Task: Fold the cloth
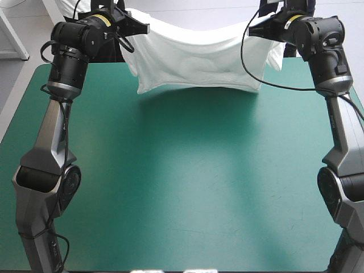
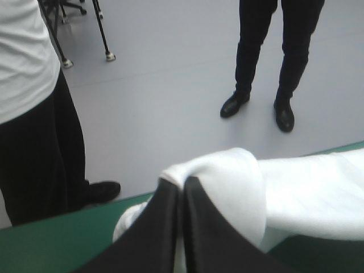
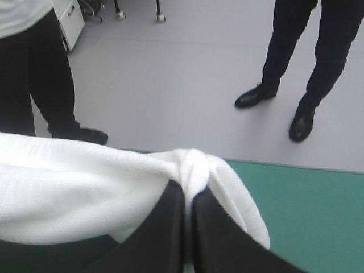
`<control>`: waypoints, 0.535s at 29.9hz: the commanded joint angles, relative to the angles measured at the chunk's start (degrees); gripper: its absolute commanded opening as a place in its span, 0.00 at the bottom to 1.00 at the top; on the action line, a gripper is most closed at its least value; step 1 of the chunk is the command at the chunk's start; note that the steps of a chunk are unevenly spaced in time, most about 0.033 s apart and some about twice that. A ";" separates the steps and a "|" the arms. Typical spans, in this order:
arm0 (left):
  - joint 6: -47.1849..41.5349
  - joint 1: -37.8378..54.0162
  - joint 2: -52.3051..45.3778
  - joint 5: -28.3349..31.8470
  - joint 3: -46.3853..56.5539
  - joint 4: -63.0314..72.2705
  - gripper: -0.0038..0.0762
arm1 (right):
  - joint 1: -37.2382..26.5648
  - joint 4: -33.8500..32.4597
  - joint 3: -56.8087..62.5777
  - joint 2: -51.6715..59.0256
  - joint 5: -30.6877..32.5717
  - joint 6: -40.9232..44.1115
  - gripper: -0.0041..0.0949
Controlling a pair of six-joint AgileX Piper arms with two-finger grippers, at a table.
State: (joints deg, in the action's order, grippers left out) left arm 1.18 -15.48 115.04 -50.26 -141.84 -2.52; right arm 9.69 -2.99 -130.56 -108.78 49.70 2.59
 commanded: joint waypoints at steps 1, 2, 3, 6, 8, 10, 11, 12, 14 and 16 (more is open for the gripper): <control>-0.08 -0.31 -0.84 -1.91 -1.41 -0.03 0.04 | -0.59 0.53 -0.59 1.05 2.01 0.25 0.02; -0.08 -0.31 0.24 -4.57 -1.41 -0.03 0.04 | -0.59 0.72 0.10 0.66 2.86 0.25 0.02; -0.34 -0.31 1.43 -7.30 -1.41 -0.03 0.04 | -0.59 1.18 1.29 0.22 3.74 0.25 0.02; -1.86 -0.31 4.93 -14.03 -1.41 -0.03 0.04 | -0.59 2.49 5.10 -0.95 6.03 0.90 0.02; -3.18 -0.31 6.52 -16.07 -1.41 -0.03 0.04 | -0.59 3.64 8.70 -1.21 6.47 1.55 0.02; -3.35 -0.31 8.10 -17.16 -1.41 1.05 0.04 | -0.59 3.90 12.52 -1.28 7.56 1.55 0.02; -3.35 -0.31 8.46 -17.48 -1.41 1.81 0.04 | -0.59 3.90 14.13 -1.28 8.02 1.55 0.02; -3.51 -0.31 8.88 -18.15 -1.41 2.52 0.04 | -0.59 4.04 16.13 -1.28 8.53 1.55 0.02; -3.50 -0.44 9.34 -19.95 -1.27 3.01 0.04 | -0.59 5.02 20.17 -1.28 9.22 1.04 0.02; -3.50 -0.44 9.43 -21.22 -0.66 2.52 0.04 | -0.59 7.44 24.08 -0.83 8.80 -0.11 0.02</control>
State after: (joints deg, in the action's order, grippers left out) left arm -1.61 -15.55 128.45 -71.40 -141.41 -0.38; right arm 9.64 2.14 -109.10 -113.58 60.46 3.99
